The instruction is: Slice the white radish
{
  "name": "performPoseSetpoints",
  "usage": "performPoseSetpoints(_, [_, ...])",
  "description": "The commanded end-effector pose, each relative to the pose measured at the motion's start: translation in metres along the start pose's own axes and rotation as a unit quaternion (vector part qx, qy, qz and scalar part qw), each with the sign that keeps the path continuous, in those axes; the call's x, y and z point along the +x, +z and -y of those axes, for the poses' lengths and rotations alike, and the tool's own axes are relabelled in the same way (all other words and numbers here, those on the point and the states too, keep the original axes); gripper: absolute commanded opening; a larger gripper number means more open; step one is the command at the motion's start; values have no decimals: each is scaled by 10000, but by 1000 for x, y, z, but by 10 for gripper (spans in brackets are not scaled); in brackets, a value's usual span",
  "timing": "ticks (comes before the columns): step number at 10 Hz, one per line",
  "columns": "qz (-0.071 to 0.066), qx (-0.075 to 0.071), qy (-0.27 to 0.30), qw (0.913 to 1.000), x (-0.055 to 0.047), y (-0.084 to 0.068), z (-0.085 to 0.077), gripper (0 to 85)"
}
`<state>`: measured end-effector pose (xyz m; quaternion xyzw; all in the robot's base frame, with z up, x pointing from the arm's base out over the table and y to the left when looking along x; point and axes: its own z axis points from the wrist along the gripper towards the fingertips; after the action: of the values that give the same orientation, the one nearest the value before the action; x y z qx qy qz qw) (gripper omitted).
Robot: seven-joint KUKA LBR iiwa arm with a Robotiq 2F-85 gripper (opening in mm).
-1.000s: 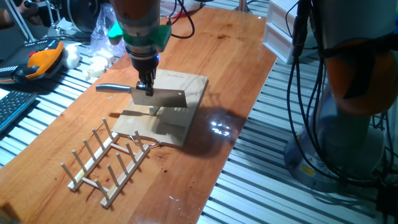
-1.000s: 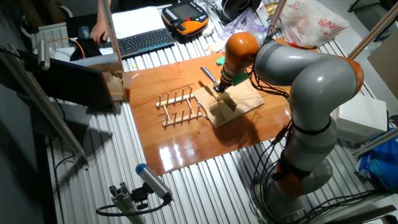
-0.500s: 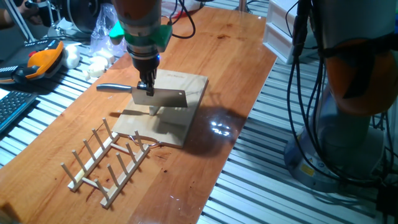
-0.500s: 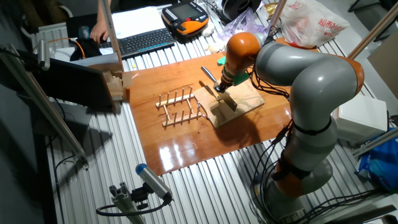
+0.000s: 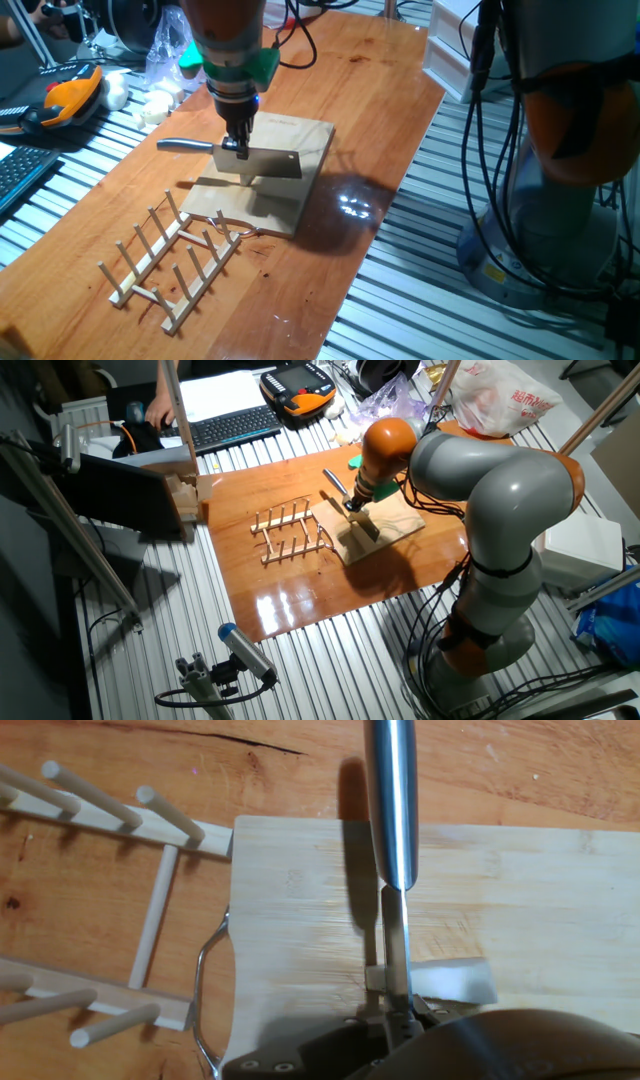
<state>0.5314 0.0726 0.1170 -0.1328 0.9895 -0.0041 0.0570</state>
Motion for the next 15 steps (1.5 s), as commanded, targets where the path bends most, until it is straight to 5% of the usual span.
performPoseSetpoints(1, [30,4,-9,10000,0,3,1,0])
performPoseSetpoints(10, [199,-125,67,9997,2,27,-4,0])
performPoseSetpoints(11, [171,-203,113,9996,1,21,-5,0])
performPoseSetpoints(15, [-61,-138,179,9997,-5,-12,-9,0])
